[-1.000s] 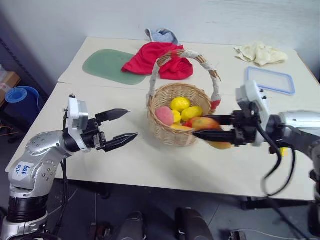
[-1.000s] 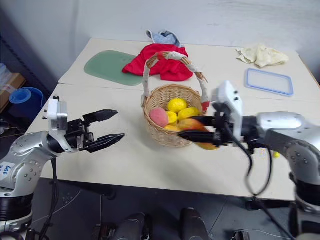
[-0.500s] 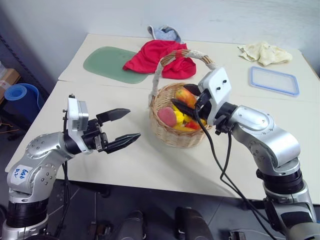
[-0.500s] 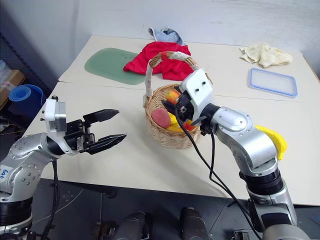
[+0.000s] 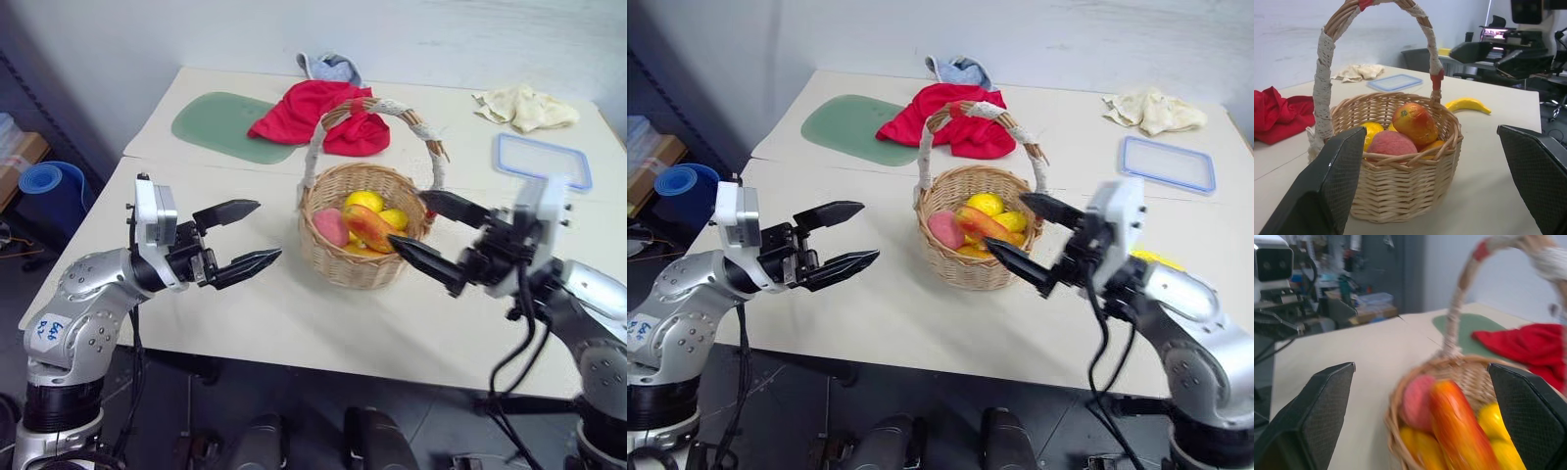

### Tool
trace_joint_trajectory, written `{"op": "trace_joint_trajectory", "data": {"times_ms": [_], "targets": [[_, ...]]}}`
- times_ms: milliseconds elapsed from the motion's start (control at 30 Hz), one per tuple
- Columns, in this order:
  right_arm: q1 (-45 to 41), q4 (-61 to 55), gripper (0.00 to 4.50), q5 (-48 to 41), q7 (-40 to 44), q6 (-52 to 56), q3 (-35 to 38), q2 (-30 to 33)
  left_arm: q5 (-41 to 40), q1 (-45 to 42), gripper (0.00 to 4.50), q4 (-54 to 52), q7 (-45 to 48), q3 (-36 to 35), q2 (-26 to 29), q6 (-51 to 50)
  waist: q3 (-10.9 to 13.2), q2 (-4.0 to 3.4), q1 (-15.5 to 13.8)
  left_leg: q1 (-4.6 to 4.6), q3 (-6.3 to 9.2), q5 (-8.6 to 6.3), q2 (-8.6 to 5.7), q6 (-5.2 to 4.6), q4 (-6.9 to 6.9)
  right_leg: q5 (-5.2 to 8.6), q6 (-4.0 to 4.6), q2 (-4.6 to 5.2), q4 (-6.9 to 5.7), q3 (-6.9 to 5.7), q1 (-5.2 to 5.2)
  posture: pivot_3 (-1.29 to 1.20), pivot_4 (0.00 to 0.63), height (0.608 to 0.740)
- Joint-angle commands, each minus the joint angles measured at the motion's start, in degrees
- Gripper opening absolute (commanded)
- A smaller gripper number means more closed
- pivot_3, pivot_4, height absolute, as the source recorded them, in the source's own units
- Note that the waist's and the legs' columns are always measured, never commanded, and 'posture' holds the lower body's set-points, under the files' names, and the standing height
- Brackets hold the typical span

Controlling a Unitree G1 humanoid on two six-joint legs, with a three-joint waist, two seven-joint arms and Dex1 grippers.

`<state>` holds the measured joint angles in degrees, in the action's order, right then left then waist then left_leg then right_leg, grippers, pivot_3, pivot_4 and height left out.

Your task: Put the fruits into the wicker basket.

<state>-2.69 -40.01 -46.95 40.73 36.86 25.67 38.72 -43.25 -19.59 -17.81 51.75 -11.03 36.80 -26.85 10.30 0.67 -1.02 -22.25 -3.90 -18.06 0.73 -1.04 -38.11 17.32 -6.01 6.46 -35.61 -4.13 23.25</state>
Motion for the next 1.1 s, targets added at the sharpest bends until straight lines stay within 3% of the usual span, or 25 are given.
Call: {"op": "trace_joint_trajectory", "data": {"times_ms": [33, 167, 300, 400, 500, 600, 733, 867, 967, 1100], "targets": [[11.58, -2.19, 4.47, 5.58, 6.26, -12.50, 11.29, -2.62, 2.56, -1.12, 4.50, 3.43, 4.92, 3.04, -0.27, 3.00, 0.00, 0.00, -0.41, 0.03, -0.02, -0.01, 0.01, -0.02, -0.01, 0.00, 0.00, -0.06, 0.01, -0.07, -0.02, 0.00, 0.150, 0.740], [28.16, 5.32, 4.47, 15.41, 10.64, -26.58, 19.21, -8.91, 2.18, -3.80, 4.50, 6.48, 8.81, 5.38, -1.01, 2.43, 0.00, 0.01, -0.40, 0.09, -0.31, 0.01, -0.04, -0.10, -0.06, 0.00, -0.03, -0.09, 0.09, -0.16, -0.04, 0.00, 0.150, 0.740], [38.69, 19.42, 4.47, 20.52, 11.19, -39.54, 27.28, -14.43, 2.95, -6.09, 4.50, 8.19, 10.50, 7.14, -1.66, 2.10, 0.01, -0.03, -0.35, 0.50, -0.33, -0.15, -0.05, -0.33, 0.01, -0.01, -0.05, -0.05, 0.45, -0.15, -0.50, 0.00, 0.150, 0.740], [40.54, 26.12, 4.47, 19.00, 8.48, -43.55, 32.43, -15.84, 0.99, -6.34, 4.50, 6.70, 10.54, 6.80, -1.74, -0.27, -0.03, -0.16, 0.05, 1.01, -0.38, -0.43, 0.03, -0.41, 0.13, 0.02, -0.01, 0.13, 0.59, 0.07, -0.91, 0.00, 0.150, 0.740], [39.43, 30.22, 4.47, 18.36, 8.21, -44.40, 32.12, -14.23, 0.63, -6.41, 4.50, 4.48, 10.11, 7.03, -2.71, -0.52, -0.03, -0.17, 1.25, 1.08, -0.40, -0.49, 0.23, -0.16, 0.13, 0.11, 0.17, 0.13, 0.51, 0.52, -0.88, 0.00, 0.150, 0.740], [35.96, 33.89, 4.47, 17.39, 8.59, -42.34, 30.23, -9.58, 0.54, -6.49, 4.50, 2.53, 9.31, 7.17, -3.40, -1.10, -0.07, -0.24, 1.94, 1.16, -0.43, -0.36, 0.29, 0.18, 0.16, 0.15, 0.25, 0.09, 0.44, 0.56, -0.88, 0.00, 0.150, 0.740], [25.77, 41.39, 4.47, 16.88, 10.63, -33.12, 24.50, 3.88, 0.68, -6.67, 4.50, 0.45, 7.38, 6.58, -4.33, -0.87, -0.07, -0.32, 2.69, 1.20, -0.63, -0.33, 0.23, 0.09, 0.13, 0.14, 0.22, 0.12, 0.38, 0.73, -0.86, 0.00, 0.150, 0.740], [9.39, 56.18, 4.47, 21.85, 11.69, -18.48, 10.29, 18.39, 0.50, -5.78, 4.50, -1.40, 5.27, 5.76, -4.57, -1.66, -0.05, -0.30, 2.39, 1.19, -0.62, -0.27, 0.22, 0.04, 0.12, 0.15, 0.23, 0.10, 0.27, 0.70, -0.79, 0.00, 0.150, 0.740], [-4.36, 65.24, 4.47, 27.87, 9.09, -15.58, 0.05, 21.55, -0.01, -4.03, 4.50, -3.94, 3.77, 5.26, -4.25, -2.69, -0.05, -0.30, 2.07, 1.15, -0.60, -0.20, 0.23, 0.08, 0.07, 0.16, 0.24, 0.06, 0.21, 0.66, -0.75, 0.00, 0.150, 0.740], [-20.13, 77.48, 4.47, 33.82, 6.84, -12.72, -9.05, 21.14, -0.61, -2.18, 4.50, -6.64, 1.21, 4.05, -4.23, -3.53, -0.01, -0.35, 1.48, 1.02, -0.63, -0.10, 0.14, 0.07, -0.01, 0.18, 0.19, 0.08, 0.17, 0.64, -0.66, 0.00, 0.150, 0.740]]}}
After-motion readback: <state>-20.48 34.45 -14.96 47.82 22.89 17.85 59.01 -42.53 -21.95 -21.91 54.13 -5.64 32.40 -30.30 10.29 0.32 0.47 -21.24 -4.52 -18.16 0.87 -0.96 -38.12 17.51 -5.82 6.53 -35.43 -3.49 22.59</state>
